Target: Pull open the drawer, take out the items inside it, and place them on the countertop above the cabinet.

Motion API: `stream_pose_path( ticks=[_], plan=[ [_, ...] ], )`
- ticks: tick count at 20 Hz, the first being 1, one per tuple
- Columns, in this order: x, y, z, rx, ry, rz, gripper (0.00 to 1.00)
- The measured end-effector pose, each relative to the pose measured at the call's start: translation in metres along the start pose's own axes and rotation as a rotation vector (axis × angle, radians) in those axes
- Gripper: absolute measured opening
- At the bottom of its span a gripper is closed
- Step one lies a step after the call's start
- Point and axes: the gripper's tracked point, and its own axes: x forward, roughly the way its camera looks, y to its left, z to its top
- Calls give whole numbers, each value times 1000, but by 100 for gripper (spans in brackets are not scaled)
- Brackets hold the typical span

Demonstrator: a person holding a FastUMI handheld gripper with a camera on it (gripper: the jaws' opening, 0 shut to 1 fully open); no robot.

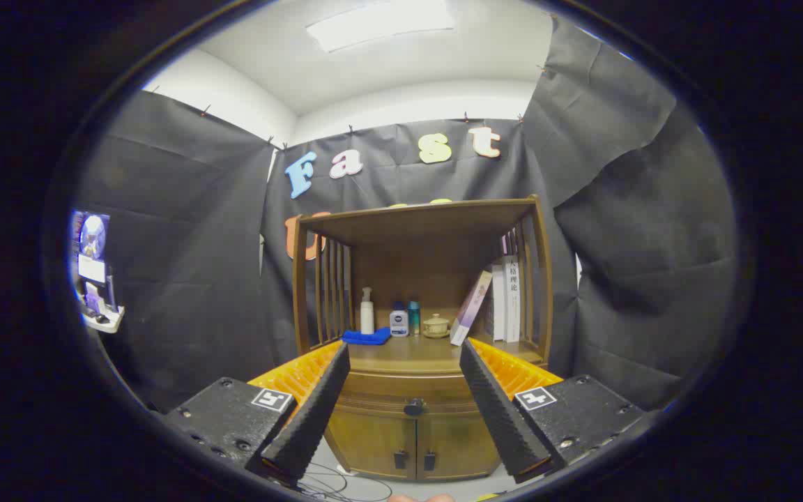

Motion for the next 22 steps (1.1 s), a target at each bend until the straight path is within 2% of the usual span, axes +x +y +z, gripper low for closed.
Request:
stream_pose_path(
  ticks=[10, 16, 22],
  plan=[
    [4, 5, 7, 9, -28, 3, 100],
    [20, 23, -19, -10, 14, 34, 100],
    [46, 23, -45, -12, 32, 30, 100]
  ],
)
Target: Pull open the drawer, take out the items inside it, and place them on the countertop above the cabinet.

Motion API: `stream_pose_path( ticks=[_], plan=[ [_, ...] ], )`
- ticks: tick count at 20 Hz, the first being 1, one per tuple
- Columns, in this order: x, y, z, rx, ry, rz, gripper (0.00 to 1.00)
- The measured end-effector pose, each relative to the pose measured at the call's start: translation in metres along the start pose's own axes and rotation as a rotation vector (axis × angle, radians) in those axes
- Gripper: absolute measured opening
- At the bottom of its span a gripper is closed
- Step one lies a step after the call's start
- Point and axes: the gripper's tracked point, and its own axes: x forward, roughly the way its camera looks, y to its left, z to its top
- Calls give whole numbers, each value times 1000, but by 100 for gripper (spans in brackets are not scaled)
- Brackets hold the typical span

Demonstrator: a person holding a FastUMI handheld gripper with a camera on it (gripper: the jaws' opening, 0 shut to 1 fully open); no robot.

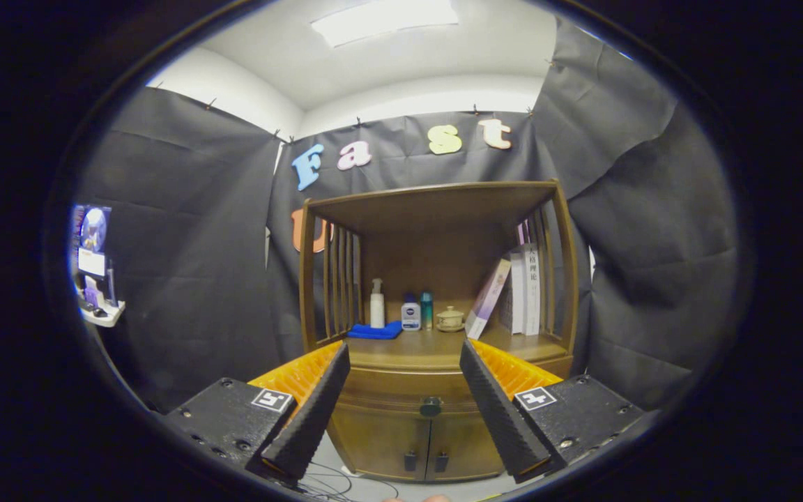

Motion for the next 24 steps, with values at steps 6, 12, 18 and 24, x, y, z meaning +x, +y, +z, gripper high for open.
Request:
stream_pose_path(
  ticks=[6, 12, 18, 24],
  plan=[
    [50, -6, -55, 2, 72, -9, 100],
    [109, -20, -118, -25, 175, -29, 100],
    [153, -44, -172, -35, 258, -96, 94],
    [179, -60, -207, -40, 303, -145, 76]
  ],
)
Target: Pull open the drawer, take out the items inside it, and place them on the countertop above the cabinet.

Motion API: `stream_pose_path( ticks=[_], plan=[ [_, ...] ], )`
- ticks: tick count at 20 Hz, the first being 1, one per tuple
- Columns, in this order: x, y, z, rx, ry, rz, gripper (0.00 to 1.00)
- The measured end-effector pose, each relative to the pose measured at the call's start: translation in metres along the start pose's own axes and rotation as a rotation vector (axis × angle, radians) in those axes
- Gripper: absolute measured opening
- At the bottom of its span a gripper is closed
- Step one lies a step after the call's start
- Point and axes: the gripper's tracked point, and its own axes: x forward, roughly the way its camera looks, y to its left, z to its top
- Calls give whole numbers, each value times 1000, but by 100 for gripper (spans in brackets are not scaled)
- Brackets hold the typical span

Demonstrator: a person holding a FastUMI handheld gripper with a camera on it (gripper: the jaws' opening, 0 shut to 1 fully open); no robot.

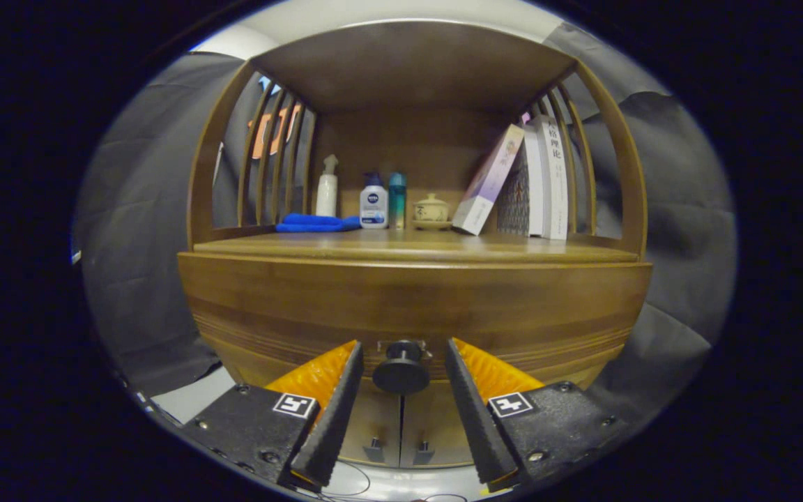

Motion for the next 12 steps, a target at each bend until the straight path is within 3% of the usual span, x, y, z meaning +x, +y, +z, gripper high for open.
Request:
stream_pose_path(
  ticks=[2, 6, 12],
  plan=[
    [8, -2, -4, -7, 8, -11, 72],
    [12, 1, -5, -21, -11, -20, 51],
    [9, 0, -6, 11, 19, -1, 39]
  ],
)
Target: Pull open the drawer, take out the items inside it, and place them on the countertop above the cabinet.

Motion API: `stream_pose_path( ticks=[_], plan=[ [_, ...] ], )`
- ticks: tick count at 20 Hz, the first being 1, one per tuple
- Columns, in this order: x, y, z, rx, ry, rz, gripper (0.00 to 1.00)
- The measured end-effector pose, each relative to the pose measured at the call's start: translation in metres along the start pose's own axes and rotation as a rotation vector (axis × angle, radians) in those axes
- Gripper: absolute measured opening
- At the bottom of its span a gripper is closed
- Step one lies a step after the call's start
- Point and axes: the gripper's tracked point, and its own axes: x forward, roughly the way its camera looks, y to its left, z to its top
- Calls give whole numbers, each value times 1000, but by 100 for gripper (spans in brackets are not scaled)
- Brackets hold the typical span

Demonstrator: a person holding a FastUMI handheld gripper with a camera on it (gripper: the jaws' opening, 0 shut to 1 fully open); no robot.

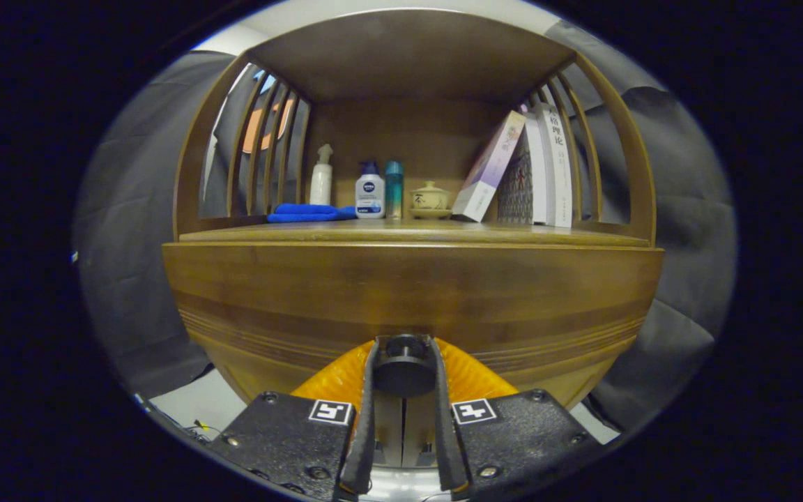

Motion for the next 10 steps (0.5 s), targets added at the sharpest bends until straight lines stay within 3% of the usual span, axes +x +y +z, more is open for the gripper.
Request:
stream_pose_path(
  ticks=[10],
  plan=[
    [-75, -1, -17, -18, 1, 32, 38]
  ],
)
